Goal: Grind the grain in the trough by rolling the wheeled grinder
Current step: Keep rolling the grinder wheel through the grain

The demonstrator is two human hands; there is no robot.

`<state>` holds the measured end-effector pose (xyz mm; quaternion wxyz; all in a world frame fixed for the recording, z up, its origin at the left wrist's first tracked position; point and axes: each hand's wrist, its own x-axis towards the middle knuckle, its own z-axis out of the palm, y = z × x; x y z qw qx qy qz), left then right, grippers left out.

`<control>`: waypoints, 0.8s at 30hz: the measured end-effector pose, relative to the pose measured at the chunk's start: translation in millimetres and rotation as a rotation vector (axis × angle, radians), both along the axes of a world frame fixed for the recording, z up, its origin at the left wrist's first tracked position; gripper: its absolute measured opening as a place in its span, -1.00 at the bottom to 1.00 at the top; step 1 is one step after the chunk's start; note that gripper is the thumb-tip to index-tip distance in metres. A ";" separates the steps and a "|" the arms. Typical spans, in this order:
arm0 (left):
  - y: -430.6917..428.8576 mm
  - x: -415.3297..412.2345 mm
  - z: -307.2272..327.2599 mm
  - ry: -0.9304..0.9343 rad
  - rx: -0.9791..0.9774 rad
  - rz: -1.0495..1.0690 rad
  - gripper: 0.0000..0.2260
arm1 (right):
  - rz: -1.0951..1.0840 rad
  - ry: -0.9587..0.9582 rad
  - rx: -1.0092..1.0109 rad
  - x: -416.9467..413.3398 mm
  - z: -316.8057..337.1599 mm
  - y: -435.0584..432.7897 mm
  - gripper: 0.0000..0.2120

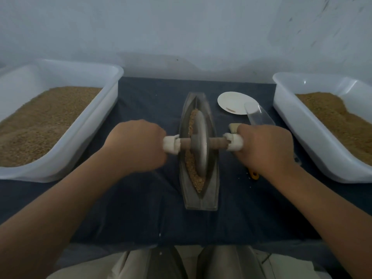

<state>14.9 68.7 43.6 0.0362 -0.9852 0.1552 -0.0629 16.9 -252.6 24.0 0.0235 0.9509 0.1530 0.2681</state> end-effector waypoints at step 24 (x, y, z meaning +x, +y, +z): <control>-17.6 82.9 18.0 0.029 0.029 -0.003 -0.78 | -0.173 0.095 0.007 38.4 14.8 20.3 -0.67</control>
